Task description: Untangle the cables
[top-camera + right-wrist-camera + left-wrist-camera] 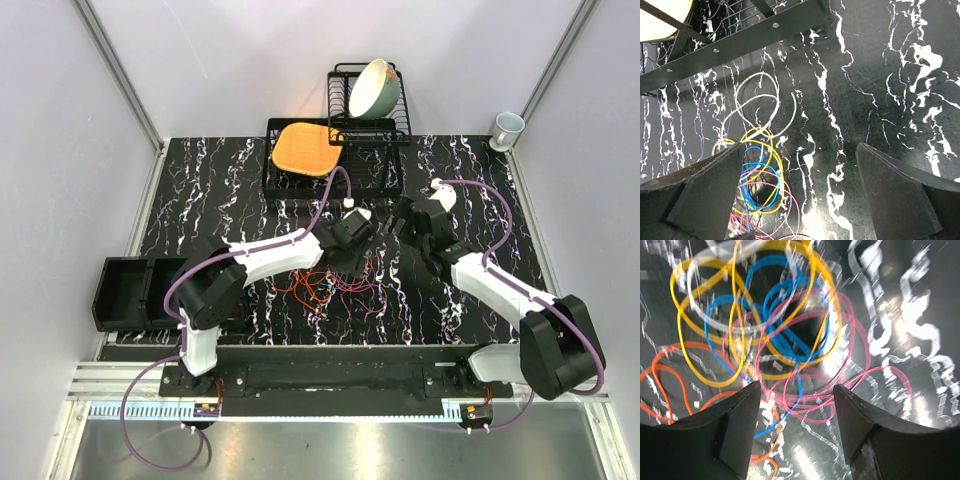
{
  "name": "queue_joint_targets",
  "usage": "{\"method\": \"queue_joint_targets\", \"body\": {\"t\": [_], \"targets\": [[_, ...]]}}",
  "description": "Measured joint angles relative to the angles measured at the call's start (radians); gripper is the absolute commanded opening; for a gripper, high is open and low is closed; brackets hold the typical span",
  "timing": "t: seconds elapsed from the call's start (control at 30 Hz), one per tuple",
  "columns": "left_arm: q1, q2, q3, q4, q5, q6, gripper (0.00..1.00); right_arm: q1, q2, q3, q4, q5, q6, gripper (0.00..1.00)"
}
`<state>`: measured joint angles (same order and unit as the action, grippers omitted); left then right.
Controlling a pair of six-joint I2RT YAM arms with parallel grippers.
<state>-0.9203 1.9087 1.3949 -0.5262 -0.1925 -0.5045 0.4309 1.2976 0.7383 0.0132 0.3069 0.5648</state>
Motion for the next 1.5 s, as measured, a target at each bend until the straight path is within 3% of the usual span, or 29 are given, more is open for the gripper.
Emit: {"method": "queue_joint_targets", "body": {"t": [0.57,0.97,1.17,1.3,1.5], "targets": [[-0.002,-0.042,-0.097,0.006,-0.025,-0.05,0.65,-0.014,0.063,-0.004,0.03,-0.093,0.0,1.0],[-0.002,-0.025,-0.097,0.033,-0.025,-0.063,0.52,-0.017,0.08,-0.004,0.051,-0.119,0.0,1.0],[-0.002,0.001,-0.097,0.032,-0.025,-0.074,0.52,-0.02,0.08,-0.004,0.052,-0.134,0.0,1.0],[-0.002,0.01,-0.097,0.034,-0.025,-0.081,0.36,-0.021,0.08,-0.004,0.052,-0.138,0.0,1.0],[-0.002,0.033,-0.097,0.039,-0.027,-0.092,0.23,-0.024,0.089,-0.004,0.057,-0.144,0.0,1.0]]}}
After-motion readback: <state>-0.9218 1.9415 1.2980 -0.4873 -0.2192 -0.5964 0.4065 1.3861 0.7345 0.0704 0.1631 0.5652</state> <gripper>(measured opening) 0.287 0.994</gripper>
